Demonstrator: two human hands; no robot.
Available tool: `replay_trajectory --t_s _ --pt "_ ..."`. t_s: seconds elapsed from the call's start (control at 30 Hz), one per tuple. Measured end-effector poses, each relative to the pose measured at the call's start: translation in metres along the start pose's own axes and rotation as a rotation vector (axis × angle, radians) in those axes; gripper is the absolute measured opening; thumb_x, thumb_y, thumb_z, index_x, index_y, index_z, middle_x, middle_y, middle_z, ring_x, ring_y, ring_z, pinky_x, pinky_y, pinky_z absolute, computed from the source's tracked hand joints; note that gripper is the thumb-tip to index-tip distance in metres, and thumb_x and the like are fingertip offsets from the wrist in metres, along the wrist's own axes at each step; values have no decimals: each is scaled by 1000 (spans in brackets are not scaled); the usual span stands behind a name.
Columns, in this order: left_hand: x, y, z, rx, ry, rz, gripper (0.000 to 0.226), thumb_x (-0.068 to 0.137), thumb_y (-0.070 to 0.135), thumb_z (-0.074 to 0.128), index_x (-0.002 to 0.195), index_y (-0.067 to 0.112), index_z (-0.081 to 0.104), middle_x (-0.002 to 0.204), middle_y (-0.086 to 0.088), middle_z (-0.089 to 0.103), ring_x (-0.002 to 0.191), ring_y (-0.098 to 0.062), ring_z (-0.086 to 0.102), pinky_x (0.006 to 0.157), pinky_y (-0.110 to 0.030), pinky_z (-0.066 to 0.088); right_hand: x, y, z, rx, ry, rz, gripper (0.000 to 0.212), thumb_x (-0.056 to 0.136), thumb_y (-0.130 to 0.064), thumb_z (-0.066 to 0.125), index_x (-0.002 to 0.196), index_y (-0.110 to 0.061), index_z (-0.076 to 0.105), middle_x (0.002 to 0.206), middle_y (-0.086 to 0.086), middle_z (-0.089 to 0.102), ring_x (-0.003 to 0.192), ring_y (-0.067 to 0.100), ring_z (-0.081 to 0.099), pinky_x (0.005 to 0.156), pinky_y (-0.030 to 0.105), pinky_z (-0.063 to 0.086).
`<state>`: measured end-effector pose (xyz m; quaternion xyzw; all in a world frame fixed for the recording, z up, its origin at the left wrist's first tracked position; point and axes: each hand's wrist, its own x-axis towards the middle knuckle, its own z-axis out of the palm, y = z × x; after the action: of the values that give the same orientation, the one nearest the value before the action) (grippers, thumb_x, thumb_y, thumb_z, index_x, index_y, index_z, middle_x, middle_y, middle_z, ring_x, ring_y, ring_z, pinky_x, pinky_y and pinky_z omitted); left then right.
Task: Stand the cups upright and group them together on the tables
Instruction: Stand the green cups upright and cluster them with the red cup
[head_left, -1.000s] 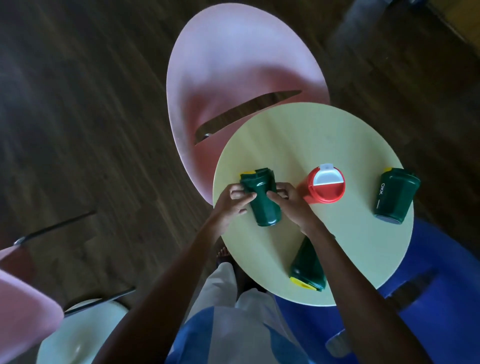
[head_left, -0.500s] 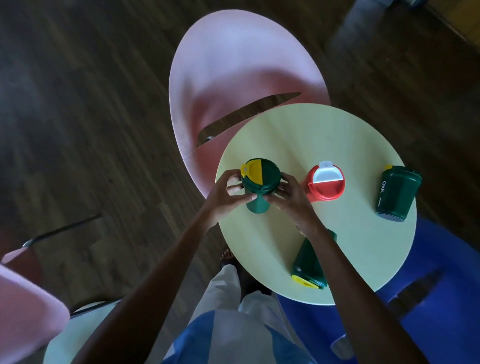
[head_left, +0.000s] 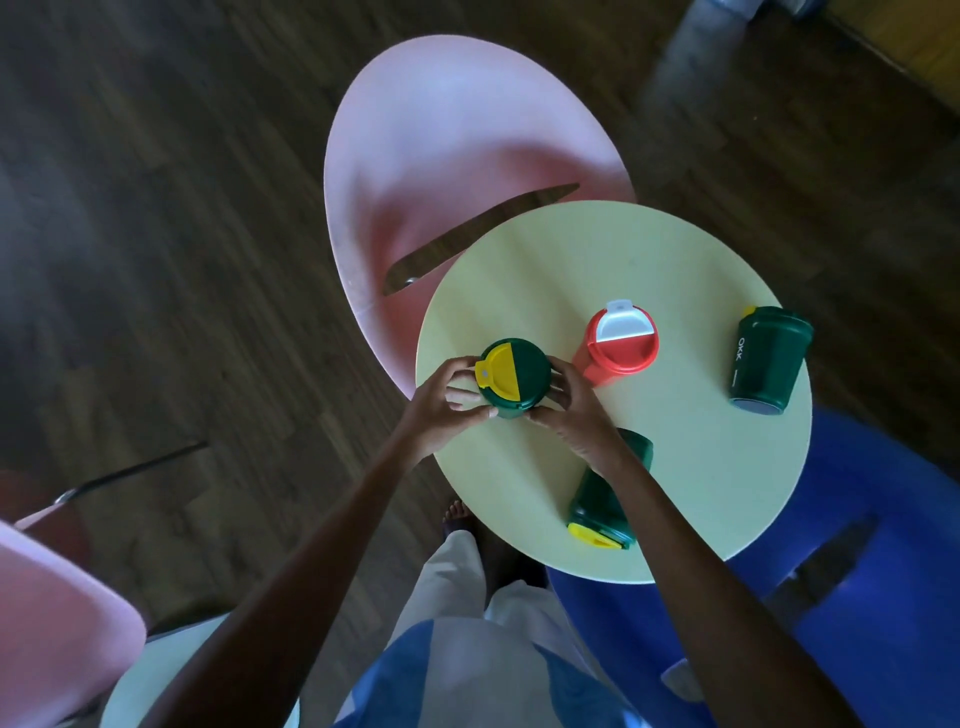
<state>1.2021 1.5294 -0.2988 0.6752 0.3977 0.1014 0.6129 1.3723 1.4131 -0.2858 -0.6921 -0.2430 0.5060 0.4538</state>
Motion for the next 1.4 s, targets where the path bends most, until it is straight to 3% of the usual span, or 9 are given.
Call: replay_trajectory --t_s 0.3,0.5,0.63,0.77,0.87,0.97,1.17,1.3,1.4 --pt "-31 -14 43 -28 185 -119 48 80 20 75 122 16 50 107 -2 63 88 -11 65 71 -18 49 -40 12 -24 -94 85 5 45 85 -18 65 128 -23 50 122 5 58 114 15 57 92 30 49" --pt "-69 -40 104 59 -122 -92 54 67 39 78 115 39 54 111 -2 64 94 -11 67 81 -25 53 -116 73 -60 -264 373 -131 35 86 -29 60 120 -29 53 118 -9 47 116 13 47 92 32 46" --pt "-72 -37 123 169 -288 -28 62 72 32 78 125 44 49 123 5 57 106 -5 61 87 -24 51 -150 116 -63 -229 326 -96 40 85 -28 65 118 -42 47 123 -10 43 116 7 47 92 30 48" --pt "-76 -35 135 128 -287 -5 61 75 10 77 126 33 51 119 1 62 96 -9 66 82 -19 52 -158 131 -53 -46 211 16 57 83 -19 67 115 -59 43 131 -5 48 113 13 58 78 24 53" --pt "-80 -32 140 94 -206 17 55 77 3 73 118 34 54 110 -7 64 91 -14 68 80 -19 53 -158 127 -50 10 256 39 54 86 -7 63 116 -49 46 126 1 55 92 5 66 63 16 49" --pt "-80 -23 141 68 -177 36 54 79 3 72 117 38 55 106 -3 64 85 -9 69 79 -18 52 -158 118 -55 -28 305 -7 49 87 -8 60 120 -42 49 120 4 60 82 4 65 63 14 48" --pt "-73 8 140 12 -170 68 61 77 6 75 131 24 52 102 3 68 85 -5 70 77 -18 53 -151 90 -71 -130 347 -100 49 87 -16 60 130 -37 47 127 -5 51 88 12 63 75 36 56" --pt "-69 21 142 3 -115 105 58 76 16 77 130 25 54 104 -1 67 87 -11 70 74 -18 53 -147 73 -83 -113 350 -102 47 89 -16 59 131 -32 46 116 4 57 70 4 61 57 14 49" --pt "-65 29 145 7 -89 109 53 81 19 74 130 23 54 104 -4 62 89 -15 66 73 -17 53 -143 68 -87 -104 334 -58 46 89 -21 60 132 -28 45 92 9 65 57 3 57 51 10 44"
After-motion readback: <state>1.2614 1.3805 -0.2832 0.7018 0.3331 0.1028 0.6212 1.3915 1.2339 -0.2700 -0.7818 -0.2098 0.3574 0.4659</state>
